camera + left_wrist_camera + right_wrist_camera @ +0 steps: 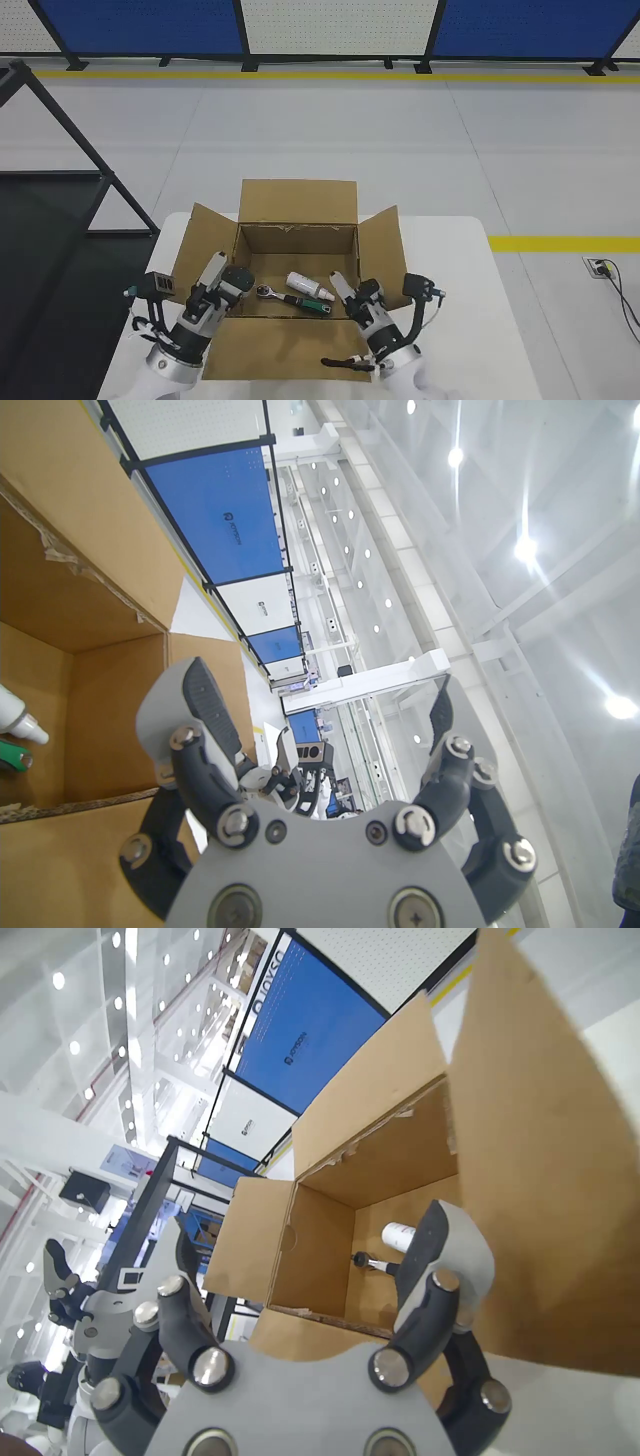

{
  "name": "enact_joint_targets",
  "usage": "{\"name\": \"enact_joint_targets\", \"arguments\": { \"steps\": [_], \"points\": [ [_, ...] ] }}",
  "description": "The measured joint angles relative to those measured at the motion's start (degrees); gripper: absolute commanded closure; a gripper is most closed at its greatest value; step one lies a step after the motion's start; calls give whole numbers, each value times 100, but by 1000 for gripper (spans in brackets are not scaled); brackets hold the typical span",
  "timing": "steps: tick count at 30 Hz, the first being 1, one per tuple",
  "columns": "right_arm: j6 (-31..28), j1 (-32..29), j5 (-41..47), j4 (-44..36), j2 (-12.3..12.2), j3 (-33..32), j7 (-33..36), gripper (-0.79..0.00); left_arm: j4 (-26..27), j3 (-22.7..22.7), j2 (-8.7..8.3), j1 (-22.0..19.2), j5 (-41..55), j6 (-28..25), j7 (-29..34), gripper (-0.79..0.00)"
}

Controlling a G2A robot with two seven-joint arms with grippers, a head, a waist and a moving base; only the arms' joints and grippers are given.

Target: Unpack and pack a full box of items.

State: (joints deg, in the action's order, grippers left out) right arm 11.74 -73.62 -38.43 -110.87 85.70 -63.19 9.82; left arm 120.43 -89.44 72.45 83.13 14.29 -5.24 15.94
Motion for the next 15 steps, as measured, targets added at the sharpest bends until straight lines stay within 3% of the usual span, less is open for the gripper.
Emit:
{"name": "enact_joint_targets", "arguments": {
  "steps": [5,10,15],
  "points": [
    [422,543,-775,180,67,694,625,-785,320,-637,-15,649,320,-353,-131,-785],
    [719,850,-748,364,143,927,695,-785,434,-1319,-26,1254,623,-449,-139,-785],
    [701,840,-750,358,140,920,692,-785,449,-1412,-30,1351,589,-338,-144,-785]
  ]
}}
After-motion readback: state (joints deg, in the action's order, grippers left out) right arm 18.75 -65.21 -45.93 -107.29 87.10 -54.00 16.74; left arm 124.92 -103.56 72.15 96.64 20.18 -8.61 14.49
